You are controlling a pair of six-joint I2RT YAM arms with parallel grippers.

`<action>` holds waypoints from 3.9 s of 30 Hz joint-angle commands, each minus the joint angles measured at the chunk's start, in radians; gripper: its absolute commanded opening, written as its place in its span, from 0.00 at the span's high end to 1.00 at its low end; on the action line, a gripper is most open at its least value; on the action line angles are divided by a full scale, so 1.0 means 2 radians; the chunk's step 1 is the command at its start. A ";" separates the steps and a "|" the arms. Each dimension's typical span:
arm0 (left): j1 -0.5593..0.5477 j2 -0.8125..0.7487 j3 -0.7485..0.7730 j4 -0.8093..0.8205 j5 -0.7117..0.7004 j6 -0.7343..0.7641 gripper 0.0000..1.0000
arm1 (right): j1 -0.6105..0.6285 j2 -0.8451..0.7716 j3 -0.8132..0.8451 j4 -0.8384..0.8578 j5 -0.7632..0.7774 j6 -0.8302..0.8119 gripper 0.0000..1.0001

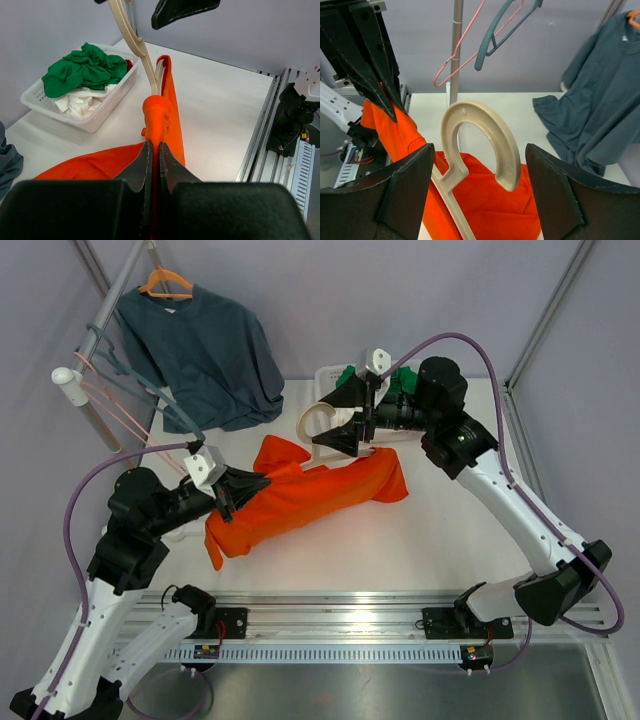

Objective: Remove the t-shirt from the hanger
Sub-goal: Pass the hanger from the left arm to the right, then pass the hanger from the right arm to the left, then remove the tshirt from the hanger

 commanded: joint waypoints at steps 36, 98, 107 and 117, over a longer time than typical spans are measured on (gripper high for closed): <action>-0.002 -0.026 -0.028 0.110 -0.012 -0.048 0.87 | -0.002 -0.028 -0.081 0.101 -0.092 0.050 1.00; 0.000 -0.008 -0.041 0.159 -0.203 -0.078 1.00 | 0.059 0.042 -0.012 -0.011 0.132 -0.006 0.00; 0.000 -0.032 -0.073 0.196 -0.288 -0.078 1.00 | 0.058 0.103 0.021 -0.027 0.296 0.107 0.03; 0.000 -0.032 -0.085 0.199 -0.292 -0.077 1.00 | 0.058 0.158 0.061 -0.023 0.399 0.132 0.12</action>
